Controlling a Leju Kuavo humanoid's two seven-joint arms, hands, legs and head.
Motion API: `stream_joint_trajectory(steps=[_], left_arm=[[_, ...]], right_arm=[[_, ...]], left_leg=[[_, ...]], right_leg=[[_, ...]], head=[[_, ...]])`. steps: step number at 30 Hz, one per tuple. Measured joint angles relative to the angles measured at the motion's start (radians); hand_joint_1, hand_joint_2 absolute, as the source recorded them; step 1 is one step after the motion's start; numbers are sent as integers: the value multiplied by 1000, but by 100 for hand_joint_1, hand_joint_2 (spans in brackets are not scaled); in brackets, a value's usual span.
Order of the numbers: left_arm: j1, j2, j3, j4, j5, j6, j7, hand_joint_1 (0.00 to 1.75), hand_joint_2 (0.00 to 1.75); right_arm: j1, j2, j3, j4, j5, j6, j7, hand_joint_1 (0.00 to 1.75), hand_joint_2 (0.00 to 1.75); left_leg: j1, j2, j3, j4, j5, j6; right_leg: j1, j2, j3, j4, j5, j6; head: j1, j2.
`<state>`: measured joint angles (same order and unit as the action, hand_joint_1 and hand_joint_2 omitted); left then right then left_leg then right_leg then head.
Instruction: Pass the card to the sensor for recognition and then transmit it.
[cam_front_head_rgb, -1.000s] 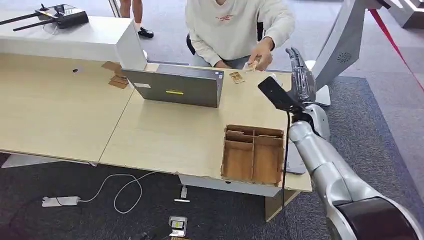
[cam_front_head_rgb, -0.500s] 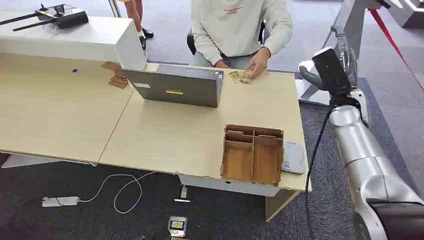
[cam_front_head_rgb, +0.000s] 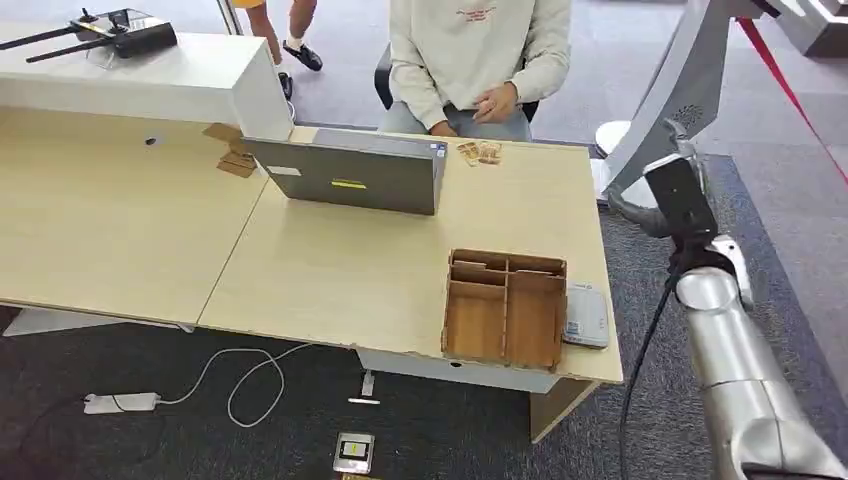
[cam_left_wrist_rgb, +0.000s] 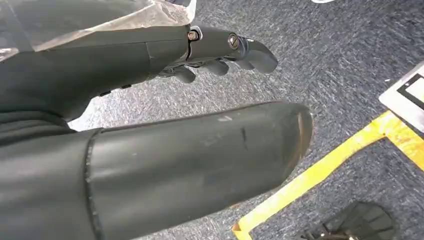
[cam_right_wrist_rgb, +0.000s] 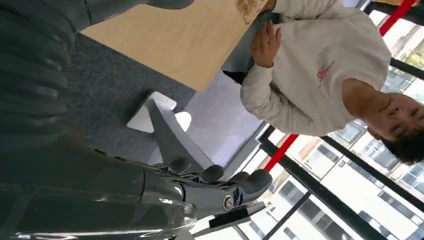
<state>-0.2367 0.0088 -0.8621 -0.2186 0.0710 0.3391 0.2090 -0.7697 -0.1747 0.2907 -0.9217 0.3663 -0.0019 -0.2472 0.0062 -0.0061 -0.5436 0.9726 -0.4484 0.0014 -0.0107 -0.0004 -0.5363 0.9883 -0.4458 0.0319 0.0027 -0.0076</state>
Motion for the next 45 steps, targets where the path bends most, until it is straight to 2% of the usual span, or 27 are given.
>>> stream_joint_trajectory(steps=[3, 12, 20, 31, 45], left_arm=[[0, 1, 0, 0, 5, 0, 4, 0, 0], [6, 1, 2, 0, 13, 15, 9, 0, 0], [5, 1, 3, 0, -4, 19, 15, 0, 0], [0, 0, 2, 0, -19, 18, 31, 0, 0], [-5, -1, 3, 0, -8, 17, 32, 0, 0]], right_arm=[[47, -4, 4, -49, 83, 19, 28, 0, 175], [129, -10, 29, -175, 174, 117, 74, 0, 175], [165, -5, 59, -233, 217, 140, 77, 0, 175], [206, 15, 117, -282, 364, 193, 88, 0, 175], [244, 58, 194, -295, 421, 211, 94, 0, 175]], left_leg=[[0, 0, 0, 0, 0, 0], [0, 0, 0, 0, 0, 0], [0, 0, 0, 0, 0, 0], [0, 0, 0, -1, 0, 0], [0, 0, 0, -1, 0, 0]], right_leg=[[0, 0, 0, 0, 0, 0], [0, 0, 0, 0, 0, 0], [0, 0, 0, 0, 0, 0], [0, 0, 0, 0, 0, 0], [0, 0, 0, 0, 0, 0]], head=[[0, 0], [0, 0], [0, 0], [0, 0], [0, 0]])
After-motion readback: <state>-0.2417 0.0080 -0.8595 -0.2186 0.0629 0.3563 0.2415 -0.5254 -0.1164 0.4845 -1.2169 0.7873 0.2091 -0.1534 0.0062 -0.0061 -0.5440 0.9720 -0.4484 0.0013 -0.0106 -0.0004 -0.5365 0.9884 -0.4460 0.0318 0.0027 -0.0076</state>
